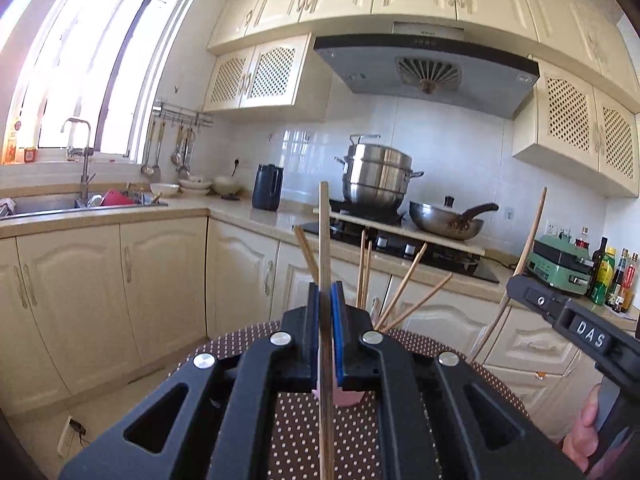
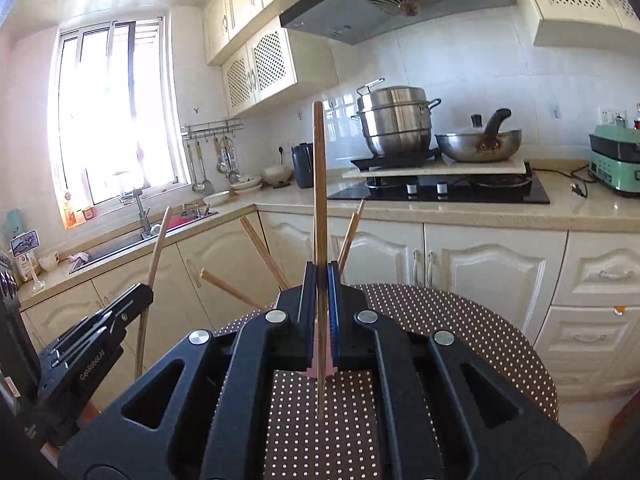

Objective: Organize utensils
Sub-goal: 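Lift both chopsticks upright and carry them over the pink cup, then lower the chopsticks into the pink cup and open both tools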

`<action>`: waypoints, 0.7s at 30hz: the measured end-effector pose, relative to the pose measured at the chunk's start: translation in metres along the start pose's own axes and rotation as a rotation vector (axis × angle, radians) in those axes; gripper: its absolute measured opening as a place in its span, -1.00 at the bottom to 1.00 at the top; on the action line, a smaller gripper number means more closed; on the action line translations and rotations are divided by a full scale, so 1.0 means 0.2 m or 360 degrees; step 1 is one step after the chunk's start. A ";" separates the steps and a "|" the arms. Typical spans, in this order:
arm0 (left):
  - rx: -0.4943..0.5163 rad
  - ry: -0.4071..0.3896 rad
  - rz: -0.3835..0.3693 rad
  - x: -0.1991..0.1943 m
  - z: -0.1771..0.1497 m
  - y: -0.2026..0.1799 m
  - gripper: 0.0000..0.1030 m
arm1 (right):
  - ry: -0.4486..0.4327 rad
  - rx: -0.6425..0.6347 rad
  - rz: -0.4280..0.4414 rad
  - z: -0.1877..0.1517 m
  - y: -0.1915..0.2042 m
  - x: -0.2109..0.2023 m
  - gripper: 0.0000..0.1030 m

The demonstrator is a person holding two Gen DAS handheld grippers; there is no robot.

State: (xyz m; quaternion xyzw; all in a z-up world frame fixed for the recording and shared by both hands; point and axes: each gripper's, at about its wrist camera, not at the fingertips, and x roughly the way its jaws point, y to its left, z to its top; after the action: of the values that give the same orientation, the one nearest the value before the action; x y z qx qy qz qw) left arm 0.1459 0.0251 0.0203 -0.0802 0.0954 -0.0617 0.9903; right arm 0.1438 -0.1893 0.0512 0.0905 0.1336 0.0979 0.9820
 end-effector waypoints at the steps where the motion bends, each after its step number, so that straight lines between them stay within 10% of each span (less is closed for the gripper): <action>1: -0.0001 -0.0014 -0.0005 0.00 0.02 -0.01 -0.87 | -0.0008 0.0005 0.0003 0.02 0.00 0.01 -0.88; 21: -0.0035 -0.0353 -0.0156 0.28 0.37 -0.25 -0.87 | -0.0210 0.0006 0.0066 0.30 0.00 0.19 -0.88</action>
State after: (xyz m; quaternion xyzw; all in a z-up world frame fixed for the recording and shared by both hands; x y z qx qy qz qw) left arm 0.2092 -0.0206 0.0912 -0.1020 -0.0181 -0.0999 0.9896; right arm 0.1964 -0.1902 0.0991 0.1013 0.0669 0.1118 0.9863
